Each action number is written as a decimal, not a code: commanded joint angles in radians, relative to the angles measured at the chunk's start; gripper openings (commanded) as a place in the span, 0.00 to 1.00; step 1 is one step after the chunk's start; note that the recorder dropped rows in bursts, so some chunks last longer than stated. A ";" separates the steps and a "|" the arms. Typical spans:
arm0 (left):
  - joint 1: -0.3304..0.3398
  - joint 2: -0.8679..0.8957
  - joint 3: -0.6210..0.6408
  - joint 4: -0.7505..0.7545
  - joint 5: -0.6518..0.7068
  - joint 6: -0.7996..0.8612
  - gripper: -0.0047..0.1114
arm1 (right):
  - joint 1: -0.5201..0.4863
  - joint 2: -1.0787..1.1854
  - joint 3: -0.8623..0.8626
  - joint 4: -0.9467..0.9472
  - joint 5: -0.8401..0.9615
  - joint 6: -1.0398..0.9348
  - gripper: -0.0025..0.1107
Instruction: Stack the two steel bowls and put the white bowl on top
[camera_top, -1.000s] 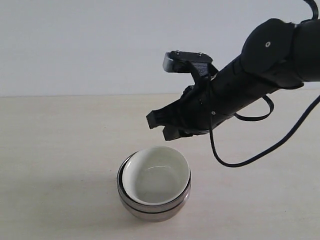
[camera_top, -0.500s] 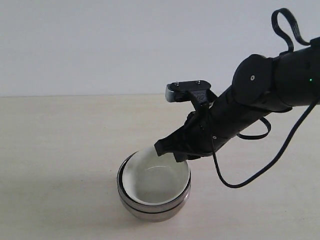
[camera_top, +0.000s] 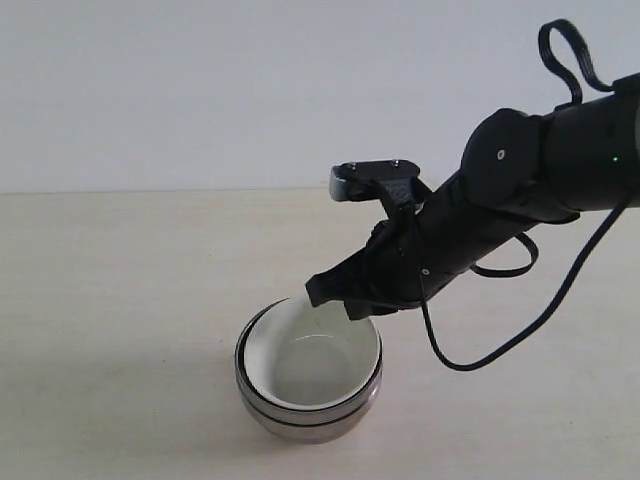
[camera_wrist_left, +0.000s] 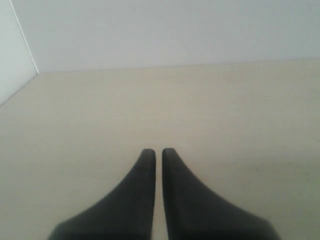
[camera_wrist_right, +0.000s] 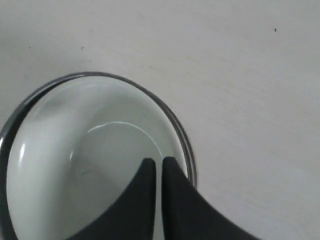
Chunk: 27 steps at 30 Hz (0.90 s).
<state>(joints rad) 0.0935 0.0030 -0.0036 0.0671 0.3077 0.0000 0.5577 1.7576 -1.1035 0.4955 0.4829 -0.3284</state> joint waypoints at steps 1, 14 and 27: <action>0.004 -0.003 0.004 -0.005 0.000 -0.008 0.07 | 0.000 -0.028 -0.008 0.001 -0.043 -0.002 0.02; 0.004 -0.003 0.004 -0.005 0.000 -0.008 0.07 | 0.000 0.053 -0.008 0.018 -0.066 0.005 0.02; 0.004 -0.003 0.004 -0.005 0.000 -0.008 0.07 | 0.015 -0.061 -0.008 0.044 -0.043 0.000 0.02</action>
<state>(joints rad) 0.0935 0.0030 -0.0036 0.0671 0.3077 0.0000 0.5596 1.7522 -1.1055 0.5269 0.4215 -0.3266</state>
